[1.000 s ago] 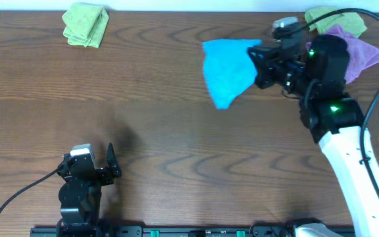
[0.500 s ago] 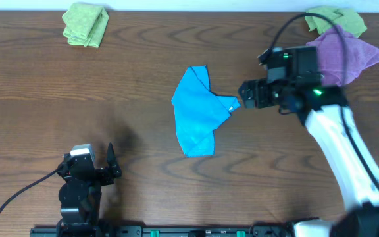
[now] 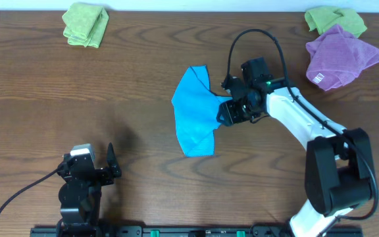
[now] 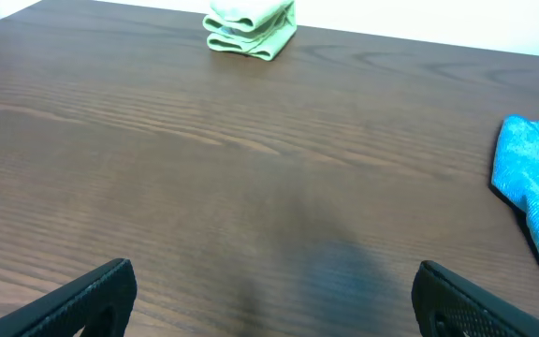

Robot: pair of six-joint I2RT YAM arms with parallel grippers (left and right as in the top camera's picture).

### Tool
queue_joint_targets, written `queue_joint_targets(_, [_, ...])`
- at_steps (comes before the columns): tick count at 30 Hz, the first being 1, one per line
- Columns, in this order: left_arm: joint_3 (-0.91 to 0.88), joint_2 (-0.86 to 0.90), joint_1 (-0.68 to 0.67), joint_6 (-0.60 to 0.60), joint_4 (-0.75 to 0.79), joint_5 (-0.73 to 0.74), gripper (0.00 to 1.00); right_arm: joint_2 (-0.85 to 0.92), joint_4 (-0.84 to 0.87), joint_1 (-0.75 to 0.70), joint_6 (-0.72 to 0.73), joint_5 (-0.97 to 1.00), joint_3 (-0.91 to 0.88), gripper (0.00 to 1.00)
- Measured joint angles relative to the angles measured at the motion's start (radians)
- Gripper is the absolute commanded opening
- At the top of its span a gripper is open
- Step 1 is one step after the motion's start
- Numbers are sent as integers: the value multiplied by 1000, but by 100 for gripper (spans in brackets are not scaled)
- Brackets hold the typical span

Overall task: Fold the cloth
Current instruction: 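Lift the blue cloth with the right gripper and drag it toward center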

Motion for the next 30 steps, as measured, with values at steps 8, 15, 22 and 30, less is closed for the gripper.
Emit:
queue_joint_targets(8, [0, 0, 0, 0, 0, 0, 95, 1, 4, 2, -29, 28, -12, 57])
queue_joint_targets(15, [0, 0, 0, 0, 0, 0, 95, 45, 69, 2, -40, 43, -14, 55])
queue_joint_targets(22, [0, 0, 0, 0, 0, 0, 95, 73, 103, 3, -50, 49, -15, 6])
queue_joint_targets(30, [0, 0, 0, 0, 0, 0, 95, 73, 100, 3, -42, 45, -13, 1])
